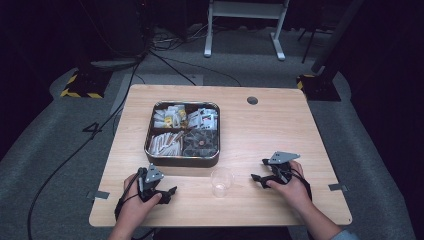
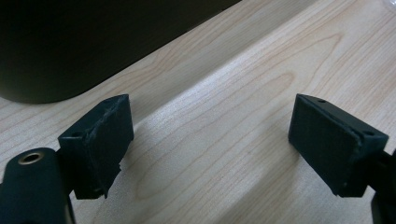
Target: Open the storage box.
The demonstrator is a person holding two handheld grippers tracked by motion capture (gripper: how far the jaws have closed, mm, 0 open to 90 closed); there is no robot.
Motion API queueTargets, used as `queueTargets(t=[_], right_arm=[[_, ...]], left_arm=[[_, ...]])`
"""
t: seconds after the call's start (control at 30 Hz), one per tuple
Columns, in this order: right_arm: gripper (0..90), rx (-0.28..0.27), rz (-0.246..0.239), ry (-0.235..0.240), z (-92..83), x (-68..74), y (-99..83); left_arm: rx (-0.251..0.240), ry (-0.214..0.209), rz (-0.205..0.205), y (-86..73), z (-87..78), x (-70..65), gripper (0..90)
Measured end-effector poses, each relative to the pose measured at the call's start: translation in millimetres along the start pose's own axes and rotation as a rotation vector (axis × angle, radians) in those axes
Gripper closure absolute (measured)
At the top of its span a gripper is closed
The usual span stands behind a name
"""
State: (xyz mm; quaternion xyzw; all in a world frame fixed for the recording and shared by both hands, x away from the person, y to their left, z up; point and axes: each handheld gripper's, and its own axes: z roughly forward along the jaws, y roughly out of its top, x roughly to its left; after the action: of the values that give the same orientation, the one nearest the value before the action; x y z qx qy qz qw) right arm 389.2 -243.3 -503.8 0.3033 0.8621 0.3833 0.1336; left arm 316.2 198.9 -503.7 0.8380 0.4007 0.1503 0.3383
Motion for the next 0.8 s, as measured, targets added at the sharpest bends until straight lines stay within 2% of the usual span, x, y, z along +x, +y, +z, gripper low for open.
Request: queueTargets(t=[0.1, 0.23, 0.33, 0.5, 0.57, 0.63, 0.67, 0.8], right_arm=[[28.3, 0.026, 0.009, -0.009, -2.8, -0.7, 2.3], [27.0, 0.028, 0.027, 0.009, -3.3, -2.9, 6.3], [26.9, 0.001, 0.009, 0.001, -7.8, -5.4, 19.1], [30.0, 0.043, -0.023, 0.01, -11.4, -4.7, 38.7], [30.7, 0.048, -0.032, 0.03, -10.2, -4.1, 50.6], [30.8, 0.048, -0.035, 0.037, -9.3, -4.1, 55.0], [30.8, 0.04, -0.04, 0.049, -7.7, -3.9, 65.5], [30.8, 0.01, -0.048, 0.07, -7.1, -1.2, 84.0]], left_arm=[[0.0, 0.001, 0.0, 0.0, 0.0, 0.0, 14.5], [-0.002, 0.001, -0.006, 0.2, 0.6, -0.8, 14.5], [0.001, 0.004, -0.008, 0.4, 0.5, -1.3, 14.5], [-0.004, 0.014, -0.015, 0.5, 1.0, -2.4, 14.6], [-0.004, 0.015, -0.016, 0.4, 1.0, -2.9, 14.9], [-0.004, 0.018, -0.018, 0.3, 0.9, -3.3, 14.9], [-0.002, 0.021, -0.019, 0.1, 0.5, -3.8, 15.2], [-0.005, 0.026, -0.022, -0.6, 0.1, -4.9, 15.3]])
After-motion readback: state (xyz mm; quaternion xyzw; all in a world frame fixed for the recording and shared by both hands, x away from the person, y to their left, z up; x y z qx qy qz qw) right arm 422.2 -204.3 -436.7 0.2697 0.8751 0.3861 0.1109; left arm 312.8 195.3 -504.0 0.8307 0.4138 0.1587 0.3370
